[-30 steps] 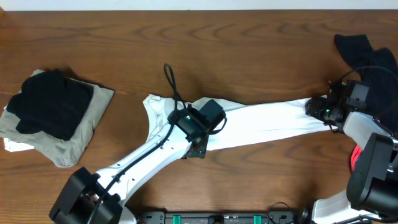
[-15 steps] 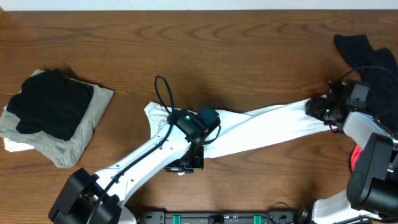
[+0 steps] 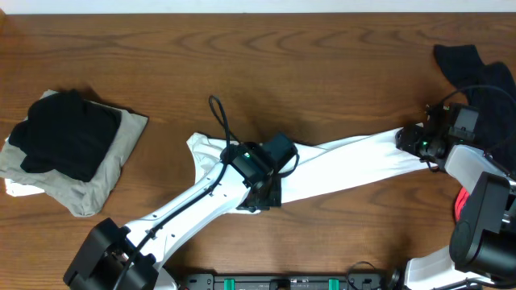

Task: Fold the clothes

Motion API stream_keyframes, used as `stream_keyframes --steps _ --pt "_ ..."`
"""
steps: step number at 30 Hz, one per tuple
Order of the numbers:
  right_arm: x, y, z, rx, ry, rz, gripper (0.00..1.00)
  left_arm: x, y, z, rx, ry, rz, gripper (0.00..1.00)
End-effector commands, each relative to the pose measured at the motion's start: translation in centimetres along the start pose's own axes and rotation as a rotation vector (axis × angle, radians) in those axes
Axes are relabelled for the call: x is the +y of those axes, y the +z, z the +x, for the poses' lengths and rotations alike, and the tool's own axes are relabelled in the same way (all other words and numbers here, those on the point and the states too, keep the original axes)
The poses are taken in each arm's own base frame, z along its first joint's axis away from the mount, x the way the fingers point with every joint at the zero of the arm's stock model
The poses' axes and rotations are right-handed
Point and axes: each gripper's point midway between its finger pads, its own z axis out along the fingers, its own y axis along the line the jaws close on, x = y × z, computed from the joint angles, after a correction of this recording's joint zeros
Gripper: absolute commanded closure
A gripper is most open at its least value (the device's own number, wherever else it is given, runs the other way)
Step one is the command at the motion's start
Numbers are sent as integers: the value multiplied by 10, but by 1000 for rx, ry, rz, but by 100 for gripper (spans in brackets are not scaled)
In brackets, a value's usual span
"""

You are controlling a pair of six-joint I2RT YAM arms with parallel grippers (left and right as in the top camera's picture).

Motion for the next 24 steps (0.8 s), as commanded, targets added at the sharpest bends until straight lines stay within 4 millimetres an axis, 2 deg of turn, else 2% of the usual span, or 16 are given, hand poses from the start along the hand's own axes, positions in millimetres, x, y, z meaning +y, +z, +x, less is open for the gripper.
stream_keyframes --steps 1,5,8,14,15,16,18,20,24 --pt "-30 29 98 285 73 105 43 -4 -5 2 4 10 25 94" --pt "-30 29 96 278 72 104 43 -11 -6 26 110 -29 62 94" --pt "-30 29 96 278 71 104 43 -31 -8 40 168 -13 141 94" --pt "-30 29 97 282 73 105 43 -78 -9 40 89 127 271 93" --pt "-30 29 98 284 73 105 43 -82 -9 40 78 140 281 83" --pt "-30 29 98 287 74 106 43 -84 -9 39 67 147 285 66" --pt "-30 29 99 290 74 106 43 -83 -8 36 50 148 275 50" --pt "-30 29 99 289 74 106 43 -76 -7 32 33 138 242 44" --pt "-30 29 99 289 74 106 43 -58 -4 29 26 111 164 43"
